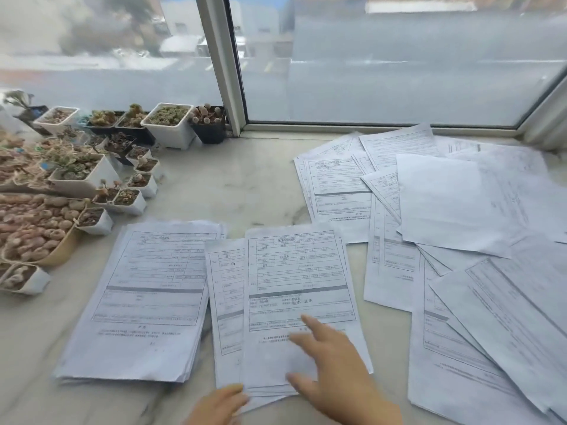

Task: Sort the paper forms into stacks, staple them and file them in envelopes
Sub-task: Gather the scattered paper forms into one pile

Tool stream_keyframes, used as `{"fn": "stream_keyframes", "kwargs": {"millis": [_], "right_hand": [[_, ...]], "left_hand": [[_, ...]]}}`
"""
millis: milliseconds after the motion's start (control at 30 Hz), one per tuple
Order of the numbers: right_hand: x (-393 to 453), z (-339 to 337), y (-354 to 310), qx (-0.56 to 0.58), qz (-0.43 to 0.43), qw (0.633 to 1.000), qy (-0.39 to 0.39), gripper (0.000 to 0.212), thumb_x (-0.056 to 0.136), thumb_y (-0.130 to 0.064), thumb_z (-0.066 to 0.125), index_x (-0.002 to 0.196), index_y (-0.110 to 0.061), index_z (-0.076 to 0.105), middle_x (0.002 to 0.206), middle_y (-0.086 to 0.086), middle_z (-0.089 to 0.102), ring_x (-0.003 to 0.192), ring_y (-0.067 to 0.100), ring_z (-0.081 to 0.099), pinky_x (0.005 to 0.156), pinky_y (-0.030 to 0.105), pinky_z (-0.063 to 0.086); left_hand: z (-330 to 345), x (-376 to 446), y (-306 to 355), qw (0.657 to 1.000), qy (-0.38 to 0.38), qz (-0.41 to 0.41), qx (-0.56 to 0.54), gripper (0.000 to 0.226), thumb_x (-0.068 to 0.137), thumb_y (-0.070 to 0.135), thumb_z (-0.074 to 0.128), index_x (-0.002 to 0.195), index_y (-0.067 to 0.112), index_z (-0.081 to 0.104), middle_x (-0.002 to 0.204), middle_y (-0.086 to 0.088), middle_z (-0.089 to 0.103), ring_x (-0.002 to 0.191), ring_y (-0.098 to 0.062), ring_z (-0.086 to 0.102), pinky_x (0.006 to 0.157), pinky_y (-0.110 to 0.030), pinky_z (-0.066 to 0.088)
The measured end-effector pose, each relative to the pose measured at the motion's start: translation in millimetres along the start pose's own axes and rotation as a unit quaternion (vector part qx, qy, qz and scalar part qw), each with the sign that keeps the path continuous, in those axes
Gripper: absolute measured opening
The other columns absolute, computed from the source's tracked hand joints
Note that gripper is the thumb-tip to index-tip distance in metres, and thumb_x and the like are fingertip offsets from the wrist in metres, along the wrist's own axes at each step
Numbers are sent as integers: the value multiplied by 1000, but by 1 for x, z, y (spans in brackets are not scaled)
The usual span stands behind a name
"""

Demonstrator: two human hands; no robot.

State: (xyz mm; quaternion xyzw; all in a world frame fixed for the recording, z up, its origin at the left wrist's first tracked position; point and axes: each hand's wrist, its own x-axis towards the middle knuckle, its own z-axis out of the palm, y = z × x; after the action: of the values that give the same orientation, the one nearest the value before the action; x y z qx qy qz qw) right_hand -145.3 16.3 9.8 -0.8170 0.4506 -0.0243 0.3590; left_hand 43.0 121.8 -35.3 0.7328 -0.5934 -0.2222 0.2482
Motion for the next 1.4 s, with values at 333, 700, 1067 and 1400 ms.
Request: {"fn": "stream_keyframes", "kwargs": {"millis": [333, 700, 1067, 1400], "right_hand": [[29, -32, 56, -41, 188, 980, 43, 85, 85, -50, 63, 154, -26, 18, 160, -4, 22, 145, 15, 22, 115, 30, 25], [37, -29, 60, 46, 58, 997, 4, 66, 92, -32, 59, 150, -38, 27, 160, -19, 14, 145, 1, 20, 115, 18, 16], [-31, -126, 186, -47, 395, 891, 219, 82, 81, -54, 67, 147, -18, 35, 157, 4, 29, 144, 20, 28, 114, 39, 26], [-66, -110, 219, -106, 413, 898, 111, 104, 76, -77, 52, 155, -32, 3, 163, -4, -10, 149, 19, 5, 117, 39, 15]], "left_hand": [[-17, 38, 20, 841, 88, -420, -331, 41, 78, 23, 74, 114, 9, 59, 111, -4, 65, 97, -21, 61, 83, -34, 47], [-8, 60, 40, 921, 58, -313, -225, 44, 82, 0, 68, 122, 16, 57, 106, -4, 66, 98, -23, 56, 80, -30, 37], [-2, 136, 79, 878, 37, -248, -407, 30, 83, -7, 66, 98, 19, 62, 81, 7, 73, 81, -20, 65, 61, -25, 56], [65, 162, 74, 868, -103, -266, -407, 31, 83, -9, 64, 108, 11, 63, 91, -3, 75, 79, -20, 68, 58, -21, 57]]}}
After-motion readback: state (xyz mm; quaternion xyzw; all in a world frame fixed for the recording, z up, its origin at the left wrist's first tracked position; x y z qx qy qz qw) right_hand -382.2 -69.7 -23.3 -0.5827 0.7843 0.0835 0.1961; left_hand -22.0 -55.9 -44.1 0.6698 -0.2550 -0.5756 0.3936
